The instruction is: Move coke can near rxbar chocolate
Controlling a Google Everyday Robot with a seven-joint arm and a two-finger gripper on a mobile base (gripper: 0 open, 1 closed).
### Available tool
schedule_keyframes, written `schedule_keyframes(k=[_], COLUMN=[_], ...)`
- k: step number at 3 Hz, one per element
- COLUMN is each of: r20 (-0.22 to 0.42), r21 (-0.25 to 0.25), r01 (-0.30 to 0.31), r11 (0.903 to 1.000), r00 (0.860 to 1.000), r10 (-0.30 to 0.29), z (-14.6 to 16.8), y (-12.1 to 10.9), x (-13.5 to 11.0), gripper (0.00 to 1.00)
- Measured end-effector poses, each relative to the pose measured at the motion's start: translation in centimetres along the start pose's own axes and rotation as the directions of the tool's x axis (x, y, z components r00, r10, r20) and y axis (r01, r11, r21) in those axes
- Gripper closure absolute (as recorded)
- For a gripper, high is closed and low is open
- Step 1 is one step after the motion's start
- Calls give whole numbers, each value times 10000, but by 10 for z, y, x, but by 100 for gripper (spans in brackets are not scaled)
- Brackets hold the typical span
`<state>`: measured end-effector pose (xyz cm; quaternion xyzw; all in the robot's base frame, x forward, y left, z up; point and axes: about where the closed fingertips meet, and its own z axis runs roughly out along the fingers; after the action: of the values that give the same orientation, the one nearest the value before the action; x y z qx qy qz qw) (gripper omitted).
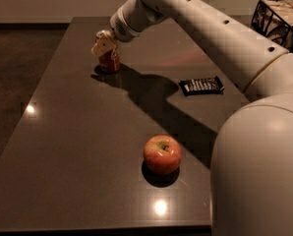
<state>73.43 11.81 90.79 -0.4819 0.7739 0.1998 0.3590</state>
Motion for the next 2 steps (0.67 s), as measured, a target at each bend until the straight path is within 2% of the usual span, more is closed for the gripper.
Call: schedule_keyframes(k=[1,2], r20=[157,280], r21=[212,486], r01=[-218,-500], r11=[9995,9976], r00=[9996,9984], r10=[214,487], z=[-19,-42], y=[-8,-18], x=[6,19], gripper=[73,96])
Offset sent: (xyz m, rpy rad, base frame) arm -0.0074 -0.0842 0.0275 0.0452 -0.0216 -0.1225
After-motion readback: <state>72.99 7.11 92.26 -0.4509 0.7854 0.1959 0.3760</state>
